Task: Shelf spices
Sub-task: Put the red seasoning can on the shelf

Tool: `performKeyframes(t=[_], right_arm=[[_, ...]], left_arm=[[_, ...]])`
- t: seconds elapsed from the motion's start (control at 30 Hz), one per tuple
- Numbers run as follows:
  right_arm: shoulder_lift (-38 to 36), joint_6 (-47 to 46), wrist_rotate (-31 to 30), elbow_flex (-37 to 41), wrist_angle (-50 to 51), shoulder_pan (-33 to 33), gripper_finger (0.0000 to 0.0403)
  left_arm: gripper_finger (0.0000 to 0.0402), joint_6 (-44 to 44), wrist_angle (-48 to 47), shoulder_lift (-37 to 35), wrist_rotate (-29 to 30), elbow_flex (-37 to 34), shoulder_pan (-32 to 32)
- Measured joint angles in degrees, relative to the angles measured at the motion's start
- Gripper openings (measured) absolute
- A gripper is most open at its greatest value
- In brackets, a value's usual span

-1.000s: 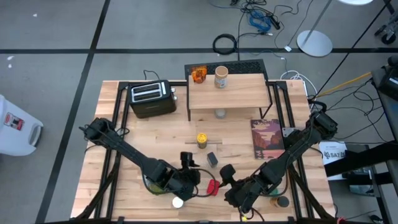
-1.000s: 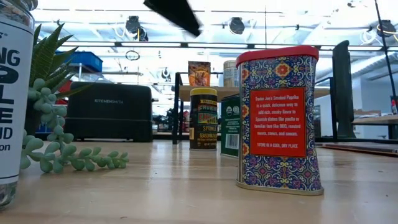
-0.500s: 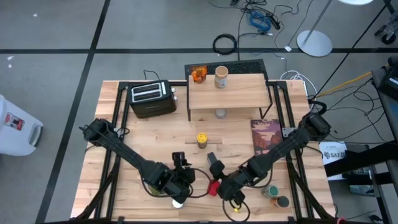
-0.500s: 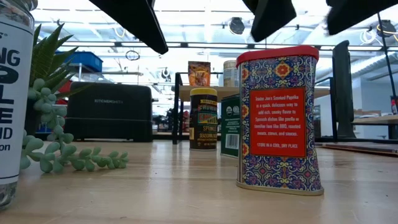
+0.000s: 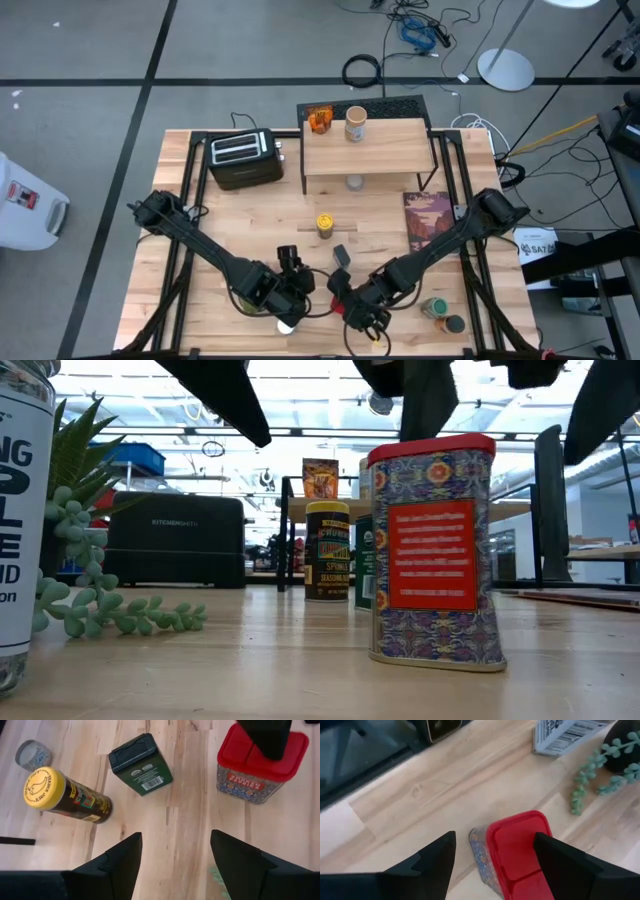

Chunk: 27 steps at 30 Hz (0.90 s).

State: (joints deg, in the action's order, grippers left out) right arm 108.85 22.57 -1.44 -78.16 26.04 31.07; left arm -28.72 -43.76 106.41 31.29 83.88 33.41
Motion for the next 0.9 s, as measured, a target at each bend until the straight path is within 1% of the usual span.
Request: performKeyframes(t=[0.3,0.47,0.63,0.7,0.77,0.9], right_arm=[[0.38,2.05,0.18,-6.76,7.04,-0.02,0.0258],[0.62,2.71,0.3,-6.68,7.76,-1.57,0.0259],[1.05,1.74,3.18,-6.7,7.31,-3.37,0.0268],[1.79,2.11,3.57,-6.7,7.25,-3.46,0.0274],[2.88,2.16,5.26,-6.72,7.19,-3.65,0.0277],[4.83,3.4,5.3,-7.09,6.57,-3.65,0.0279]], left_arm=[[0.0247,-1.0,0.37,0.02,-0.31,0.0,0.11],[0.0247,-1.01,0.62,0.02,-0.31,0.0,0.11],[0.0247,-0.99,1.44,0.02,-0.7,0.0,0.11],[0.0247,-0.99,1.43,0.04,-0.9,0.0,0.11],[0.0247,-1.0,1.34,0.04,-1.08,0.0,0.11],[0.0247,-0.99,1.22,0.07,-1.12,0.0,0.14]])
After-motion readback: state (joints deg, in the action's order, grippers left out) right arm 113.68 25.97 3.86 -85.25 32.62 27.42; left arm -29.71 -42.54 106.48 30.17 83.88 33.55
